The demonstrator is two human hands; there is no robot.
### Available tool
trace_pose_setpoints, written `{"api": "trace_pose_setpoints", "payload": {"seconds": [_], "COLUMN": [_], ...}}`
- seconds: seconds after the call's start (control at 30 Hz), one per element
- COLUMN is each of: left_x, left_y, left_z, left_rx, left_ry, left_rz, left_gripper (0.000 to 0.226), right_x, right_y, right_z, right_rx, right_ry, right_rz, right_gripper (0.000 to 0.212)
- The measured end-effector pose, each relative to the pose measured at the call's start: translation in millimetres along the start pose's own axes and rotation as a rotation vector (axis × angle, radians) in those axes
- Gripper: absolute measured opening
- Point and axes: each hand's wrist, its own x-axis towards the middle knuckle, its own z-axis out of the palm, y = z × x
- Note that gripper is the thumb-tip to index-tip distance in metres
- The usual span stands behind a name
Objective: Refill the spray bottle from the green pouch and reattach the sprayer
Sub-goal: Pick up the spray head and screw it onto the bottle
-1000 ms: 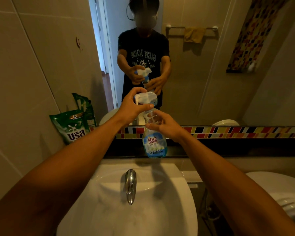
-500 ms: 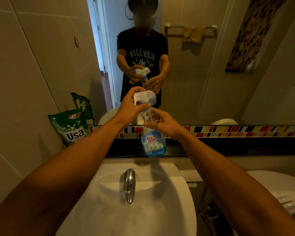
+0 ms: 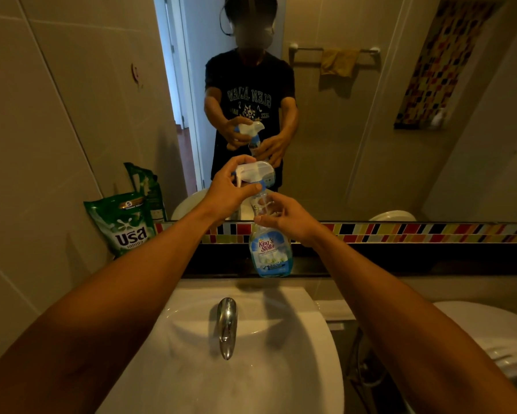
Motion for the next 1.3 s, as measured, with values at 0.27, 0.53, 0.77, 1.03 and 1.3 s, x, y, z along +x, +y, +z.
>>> {"api": "trace_pose_setpoints", "payload": {"seconds": [0.27,0.53,0.77,1.03,1.3], "left_x": [1.5,3.2,1.3,1.5,0.1], "left_y": [0.9,-0.7,0.1,-0.5,-0.1], "left_z": [3.2,0.9,5.1,3.9,4.4], "left_rx": [-0.011,-0.001,0.011,0.023,0.007], "left_ry": [0.039,0.015,0.027,0.025,0.036], "left_rz": [0.025,-0.007,0.022,0.014,0.042], "left_gripper": [0.059,0.057,0.059,0.055,0.056], "right_x": [3.8,8.5,10.0,9.4,6.7], "right_y": [-2.9,-0.8,-2.3,-1.2,-5.1], "right_z": [1.6,1.0,2.0,0.6,1.7], "right_rx": [-0.022,-0.008,-0.013,-0.011,-0.017], "right_ry": [-0.007,0.021,0.006,0.017,-0.007], "right_rz": [-0.006,0.022,0.029,0.038,0.015], "right_gripper": [0.055,0.053,0.058,0.054,0.057]}}
